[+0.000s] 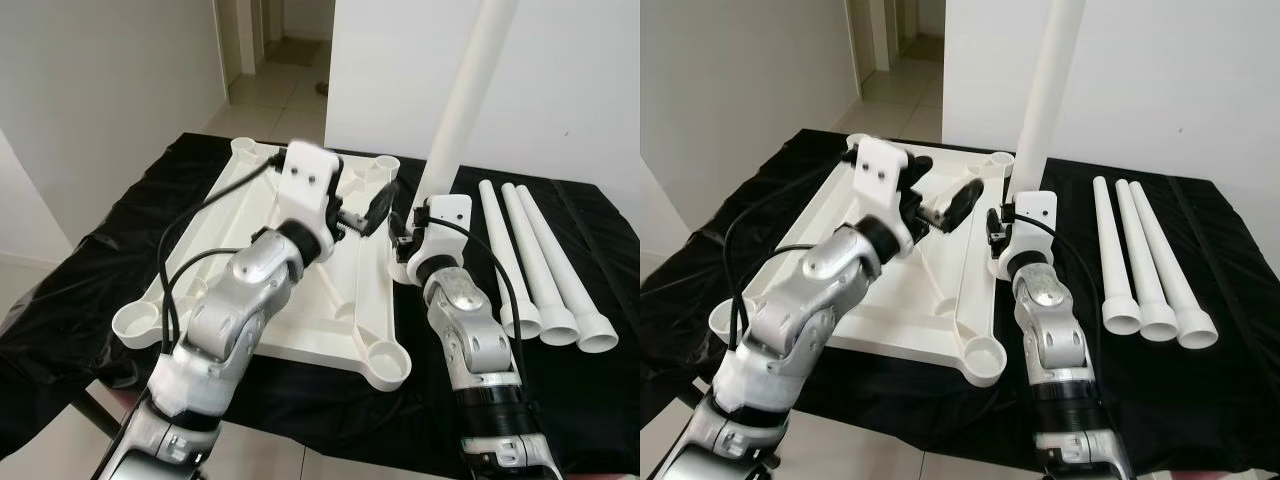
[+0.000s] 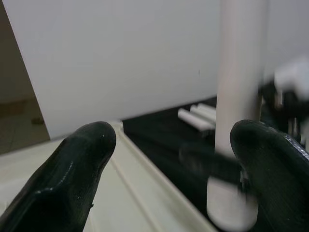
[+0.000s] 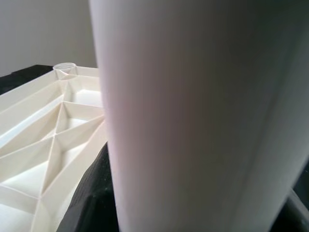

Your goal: Building children table

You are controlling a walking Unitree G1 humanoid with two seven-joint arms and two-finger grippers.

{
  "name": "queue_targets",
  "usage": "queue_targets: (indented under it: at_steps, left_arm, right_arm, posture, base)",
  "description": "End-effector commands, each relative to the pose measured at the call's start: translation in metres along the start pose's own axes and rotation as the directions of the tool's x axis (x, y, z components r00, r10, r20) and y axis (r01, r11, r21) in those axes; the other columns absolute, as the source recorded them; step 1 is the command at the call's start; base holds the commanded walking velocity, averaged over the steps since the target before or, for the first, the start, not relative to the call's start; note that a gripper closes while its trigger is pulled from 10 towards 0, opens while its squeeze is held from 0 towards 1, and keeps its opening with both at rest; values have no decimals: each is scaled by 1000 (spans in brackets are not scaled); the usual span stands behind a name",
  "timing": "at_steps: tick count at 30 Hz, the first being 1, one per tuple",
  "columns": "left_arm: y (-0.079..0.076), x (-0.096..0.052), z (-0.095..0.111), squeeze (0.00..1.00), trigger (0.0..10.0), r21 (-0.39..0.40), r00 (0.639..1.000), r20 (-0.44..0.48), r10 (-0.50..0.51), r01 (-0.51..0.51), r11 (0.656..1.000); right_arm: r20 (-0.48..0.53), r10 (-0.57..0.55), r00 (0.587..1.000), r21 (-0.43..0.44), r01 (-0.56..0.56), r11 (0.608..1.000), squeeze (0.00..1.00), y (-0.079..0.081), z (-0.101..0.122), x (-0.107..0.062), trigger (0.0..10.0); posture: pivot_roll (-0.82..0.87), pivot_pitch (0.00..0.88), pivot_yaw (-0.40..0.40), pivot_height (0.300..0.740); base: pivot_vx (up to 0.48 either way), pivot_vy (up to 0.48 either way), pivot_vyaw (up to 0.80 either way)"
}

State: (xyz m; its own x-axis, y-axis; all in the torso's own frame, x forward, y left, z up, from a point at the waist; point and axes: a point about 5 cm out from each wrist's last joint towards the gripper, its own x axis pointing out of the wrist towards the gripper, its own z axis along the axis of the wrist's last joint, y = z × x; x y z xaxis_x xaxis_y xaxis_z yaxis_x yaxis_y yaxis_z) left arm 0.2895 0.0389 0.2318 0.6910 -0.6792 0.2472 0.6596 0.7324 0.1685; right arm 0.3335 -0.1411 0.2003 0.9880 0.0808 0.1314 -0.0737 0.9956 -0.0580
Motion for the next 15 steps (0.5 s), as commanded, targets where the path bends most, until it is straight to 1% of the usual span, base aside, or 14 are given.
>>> queue_targets:
  at_steps: [1, 3, 4, 5, 6, 7, 8, 9, 12, 15]
  left_arm:
    - [-12, -2, -1, 0, 10000, 32, 981, 14, -194, 193, 981]
    - [-13, -4, -2, 0, 10000, 31, 980, 14, -200, 199, 979]
    - [-13, -6, -11, 0, 10000, 10, 975, -32, -221, 221, 975]
    - [-13, -6, -11, 0, 10000, 10, 975, -32, -221, 221, 975]
    - [-14, -8, -26, 0, 10000, 18, 966, -106, -235, 238, 971]
    - [-14, -11, -41, 0, 10000, 6, 951, -183, -247, 253, 968]
    - [-14, -11, -41, 0, 10000, 6, 951, -183, -247, 253, 968]
    - [-14, -14, -51, 0, 10000, 1, 939, -231, -254, 261, 965]
    - [-15, -16, -56, 0, 10000, -2, 932, -257, -255, 264, 965]
    - [-15, -17, -57, 0, 10000, 12, 934, -249, -255, 266, 964]
  right_arm:
    - [29, 10, 1000, 5, -10, 1000, 0, 1, 6, -1, 10000]
    - [30, 9, 1000, 6, -9, 1000, 0, 0, 6, -1, 10000]
    - [36, 4, 999, 5, -5, 1000, 0, 0, 7, 0, 10000]
    - [36, 4, 999, 5, -5, 1000, 0, 0, 7, 0, 10000]
    - [47, 2, 999, 8, -2, 1000, 0, -2, 9, 0, 10000]
    - [60, -1, 998, 10, 0, 1000, 0, -3, 11, 0, 10000]
    - [60, -1, 998, 10, 0, 1000, 0, -3, 11, 0, 10000]
    - [70, -2, 998, 12, 1, 1000, 0, -4, 12, 0, 10000]
    - [77, -3, 997, 12, 2, 1000, 0, -4, 13, 1, 10000]
    - [78, -2, 997, 12, 1, 1000, 0, -5, 13, 0, 10000]
  posture:
    - [20, 22, -5, 740]
    - [20, 22, -5, 740]
    - [19, 25, -3, 740]
    - [19, 25, -3, 740]
    - [19, 25, -3, 740]
    - [19, 26, -2, 740]
    - [19, 26, -2, 740]
    - [19, 26, -2, 740]
    - [19, 26, -2, 740]
    - [19, 26, -2, 740]
  base:
    - [0, 0, 0]
    - [0, 0, 0]
    - [0, 0, 0]
    - [0, 0, 0]
    - [0, 0, 0]
    - [0, 0, 0]
    - [0, 0, 0]
    - [0, 0, 0]
    - [0, 0, 0]
    - [0, 0, 0]
